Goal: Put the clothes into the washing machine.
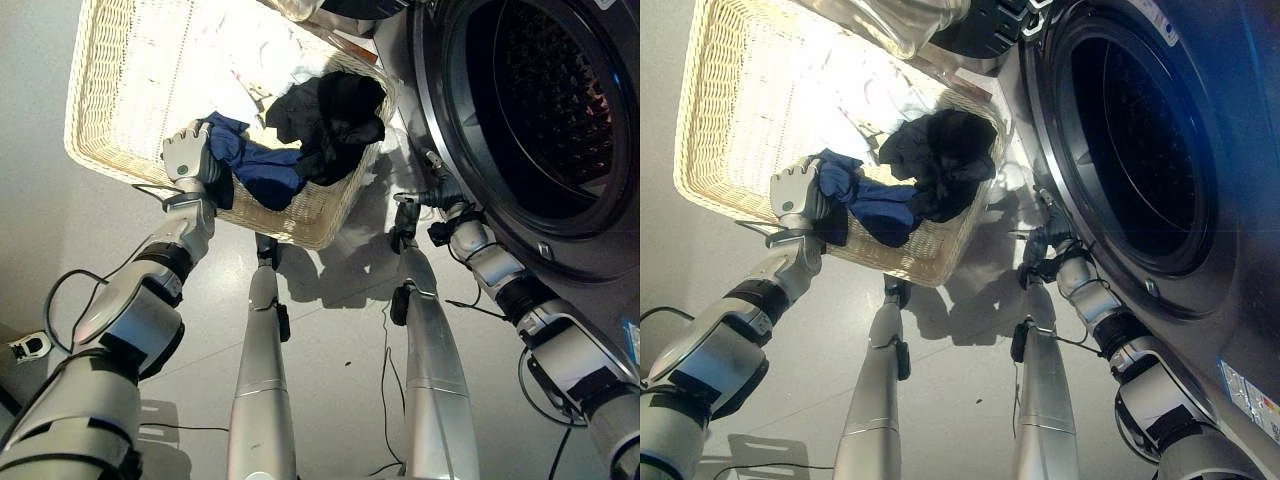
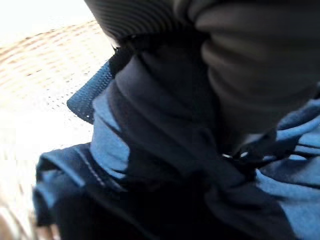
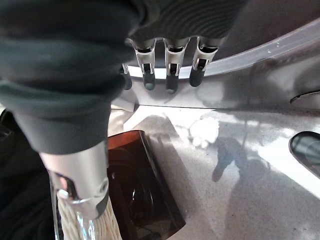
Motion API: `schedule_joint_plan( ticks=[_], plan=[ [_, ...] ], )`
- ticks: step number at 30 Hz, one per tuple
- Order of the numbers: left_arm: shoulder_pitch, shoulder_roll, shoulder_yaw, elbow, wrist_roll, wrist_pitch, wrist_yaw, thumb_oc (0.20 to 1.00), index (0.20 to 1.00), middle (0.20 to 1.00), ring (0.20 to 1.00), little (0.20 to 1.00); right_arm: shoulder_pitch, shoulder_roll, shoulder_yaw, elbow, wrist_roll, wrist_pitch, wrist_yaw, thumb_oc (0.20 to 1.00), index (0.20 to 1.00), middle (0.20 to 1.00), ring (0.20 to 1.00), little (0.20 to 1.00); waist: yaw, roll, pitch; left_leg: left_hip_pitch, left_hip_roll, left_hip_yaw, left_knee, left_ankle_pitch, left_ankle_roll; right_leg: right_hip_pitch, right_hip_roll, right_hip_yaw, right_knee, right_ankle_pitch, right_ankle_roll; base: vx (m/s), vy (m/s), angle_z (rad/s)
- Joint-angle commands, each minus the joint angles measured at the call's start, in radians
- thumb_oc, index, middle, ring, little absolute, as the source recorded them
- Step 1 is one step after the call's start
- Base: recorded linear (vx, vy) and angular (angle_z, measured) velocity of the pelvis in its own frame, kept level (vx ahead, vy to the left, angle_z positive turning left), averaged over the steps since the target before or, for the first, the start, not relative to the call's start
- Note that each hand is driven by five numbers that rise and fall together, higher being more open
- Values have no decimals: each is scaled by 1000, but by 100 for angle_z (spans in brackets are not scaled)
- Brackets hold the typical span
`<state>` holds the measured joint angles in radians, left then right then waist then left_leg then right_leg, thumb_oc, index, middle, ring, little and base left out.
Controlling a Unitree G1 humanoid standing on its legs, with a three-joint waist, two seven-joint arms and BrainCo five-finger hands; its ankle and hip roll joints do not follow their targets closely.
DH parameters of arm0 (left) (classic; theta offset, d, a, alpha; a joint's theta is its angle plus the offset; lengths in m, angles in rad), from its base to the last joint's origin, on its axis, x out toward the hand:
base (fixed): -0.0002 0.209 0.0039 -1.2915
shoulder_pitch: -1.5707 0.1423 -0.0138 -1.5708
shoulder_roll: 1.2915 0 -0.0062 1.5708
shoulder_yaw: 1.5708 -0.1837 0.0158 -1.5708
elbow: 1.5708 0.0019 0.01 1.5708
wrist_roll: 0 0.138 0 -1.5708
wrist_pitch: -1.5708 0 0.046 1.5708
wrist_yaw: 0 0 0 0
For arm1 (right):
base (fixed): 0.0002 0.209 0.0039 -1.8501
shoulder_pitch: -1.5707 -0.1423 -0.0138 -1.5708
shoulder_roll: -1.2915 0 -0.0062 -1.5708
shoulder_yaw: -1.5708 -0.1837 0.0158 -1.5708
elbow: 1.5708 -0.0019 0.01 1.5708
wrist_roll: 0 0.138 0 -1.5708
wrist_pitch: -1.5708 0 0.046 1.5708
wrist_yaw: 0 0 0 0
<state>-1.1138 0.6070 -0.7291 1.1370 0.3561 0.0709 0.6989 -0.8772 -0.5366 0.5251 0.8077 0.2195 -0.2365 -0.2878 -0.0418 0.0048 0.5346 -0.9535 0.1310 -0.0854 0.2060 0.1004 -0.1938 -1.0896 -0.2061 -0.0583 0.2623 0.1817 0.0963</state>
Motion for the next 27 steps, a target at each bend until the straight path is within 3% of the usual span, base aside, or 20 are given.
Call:
schedule_joint_plan(
  ticks=[1, 4, 10, 11, 13, 15, 16, 19, 22, 27],
  plan=[
    [56, -23, 11, 86, -64, -9, -95, 200, 200, 200, 200, 200, 28, -5, 8, -73, 50, -67, -20, 1000, 1000, 1000, 1000, 1000, -6, -26, -15, -48, -87, -22, 44, 57, 121, 12, 48, 39, 28, 25, 34, 0, 0, 0],
    [70, -27, 23, 84, -88, -26, -81, 200, 200, 200, 200, 200, 35, 3, -3, -83, 105, -84, -17, 1000, 1000, 1000, 1000, 1000, -5, -26, -15, -47, -89, -23, 49, 56, 122, 13, 49, 41, 30, 25, 34, 0, 0, 0],
    [106, -29, 106, 33, -262, -141, 24, 200, 200, 200, 200, 200, 73, 34, -59, -130, 228, -137, -60, 1000, 1000, 1000, 1000, 1000, -1, -23, -15, -36, -88, -27, 41, 55, 122, 20, 52, 44, 32, 19, 32, 0, 0, 0],
    [120, -30, 136, 7, -299, -174, 51, 200, 200, 200, 200, 200, 85, 39, -77, -141, 247, -153, -79, 1000, 1000, 1000, 1000, 1000, 1, -21, -15, -35, -89, -28, 40, 54, 122, 20, 53, 46, 33, 17, 32, 0, 0, 0],
    [174, -49, 241, -89, -395, -308, 141, 200, 200, 200, 200, 200, 125, 65, -141, -196, 273, -191, -150, 1000, 1000, 1000, 1000, 1000, 6, -19, -15, -27, -93, -33, 32, 49, 123, 27, 56, 46, 32, 12, 34, -4, -16, -1],
    [195, -57, 271, -127, -402, -344, 164, 200, 200, 200, 200, 200, 140, 73, -163, -216, 276, -201, -155, 1000, 1000, 1000, 1000, 1000, 9, -18, -15, -24, -94, -35, 31, 48, 124, 30, 56, 45, 32, 11, 34, -3, -16, 0],
    [229, -74, 307, -198, -394, -400, 209, 200, 200, 200, 200, 200, 165, 90, -191, -256, 280, -215, -146, 1000, 1000, 1000, 1000, 1000, 14, -17, -15, -24, -96, -39, 28, 46, 125, 31, 56, 43, 33, 8, 35, -7, -39, 1],
    [314, -119, 358, -392, -319, -538, 285, 200, 200, 200, 200, 200, 225, 136, -231, -405, 323, -183, -47, 1000, 1000, 1000, 1000, 1000, 27, -17, -15, -26, -100, -51, 24, 44, 129, 29, 53, 37, 37, 7, 37, -6, -54, 0],
    [380, -164, 385, -554, -185, -627, 295, 200, 200, 200, 200, 200, 279, 170, -242, -533, 335, -140, 59, 1000, 1000, 1000, 1000, 1000, 39, -18, -15, -23, -106, -59, 23, 41, 136, 32, 50, 27, 39, 8, 38, 5, -51, 2],
    [425, -165, 372, -846, -25, -616, 229, 200, 200, 200, 200, 200, 325, 205, -220, -688, 375, -49, 229, 1000, 1000, 1000, 1000, 1000, 55, -21, -15, -22, -112, -72, 25, 38, 146, 33, 42, 15, 48, 7, 42, 12, -50, 3]
  ],
)
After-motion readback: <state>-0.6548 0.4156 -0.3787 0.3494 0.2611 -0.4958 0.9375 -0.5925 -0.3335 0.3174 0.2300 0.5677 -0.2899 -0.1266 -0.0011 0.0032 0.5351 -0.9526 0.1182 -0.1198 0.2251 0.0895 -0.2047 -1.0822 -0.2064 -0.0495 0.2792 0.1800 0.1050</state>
